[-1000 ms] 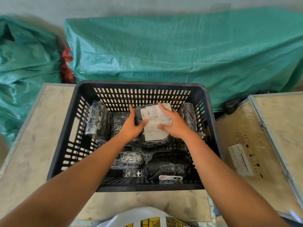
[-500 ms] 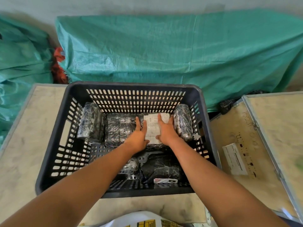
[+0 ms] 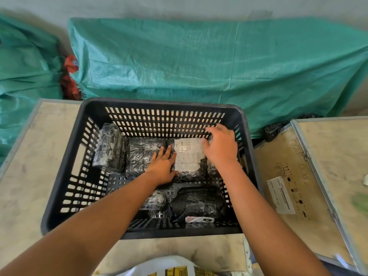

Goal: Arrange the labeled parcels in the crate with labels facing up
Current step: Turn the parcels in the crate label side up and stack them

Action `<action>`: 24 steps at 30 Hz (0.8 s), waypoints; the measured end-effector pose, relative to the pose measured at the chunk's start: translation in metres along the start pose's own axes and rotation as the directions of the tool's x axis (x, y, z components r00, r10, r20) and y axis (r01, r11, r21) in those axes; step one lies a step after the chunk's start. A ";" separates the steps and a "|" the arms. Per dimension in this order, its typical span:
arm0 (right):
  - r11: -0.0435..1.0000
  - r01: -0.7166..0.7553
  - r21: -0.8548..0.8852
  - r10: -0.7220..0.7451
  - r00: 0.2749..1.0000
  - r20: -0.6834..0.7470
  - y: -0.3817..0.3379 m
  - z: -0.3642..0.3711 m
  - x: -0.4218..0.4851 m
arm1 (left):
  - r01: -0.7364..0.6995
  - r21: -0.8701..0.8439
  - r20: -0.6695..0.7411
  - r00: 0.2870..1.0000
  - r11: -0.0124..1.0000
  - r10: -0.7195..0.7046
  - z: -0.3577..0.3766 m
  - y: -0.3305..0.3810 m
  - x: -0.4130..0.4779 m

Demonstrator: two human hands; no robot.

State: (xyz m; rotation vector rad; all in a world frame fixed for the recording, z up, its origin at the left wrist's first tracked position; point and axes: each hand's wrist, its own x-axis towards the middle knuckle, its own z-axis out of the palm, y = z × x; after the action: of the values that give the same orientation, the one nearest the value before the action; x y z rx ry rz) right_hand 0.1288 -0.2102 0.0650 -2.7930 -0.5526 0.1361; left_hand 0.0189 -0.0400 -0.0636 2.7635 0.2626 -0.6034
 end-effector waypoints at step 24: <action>0.771 -0.173 0.613 0.111 0.984 0.139 0.029 -0.044 -0.015 | -0.324 -0.489 -0.260 0.940 0.810 0.219 -0.064 0.035 -0.036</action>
State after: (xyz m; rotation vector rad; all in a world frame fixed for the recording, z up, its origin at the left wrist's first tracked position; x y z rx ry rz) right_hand 0.1314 -0.2535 0.0986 -2.1709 -0.2437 0.4081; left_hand 0.0195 -0.0560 0.0159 2.2572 0.0504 -0.1503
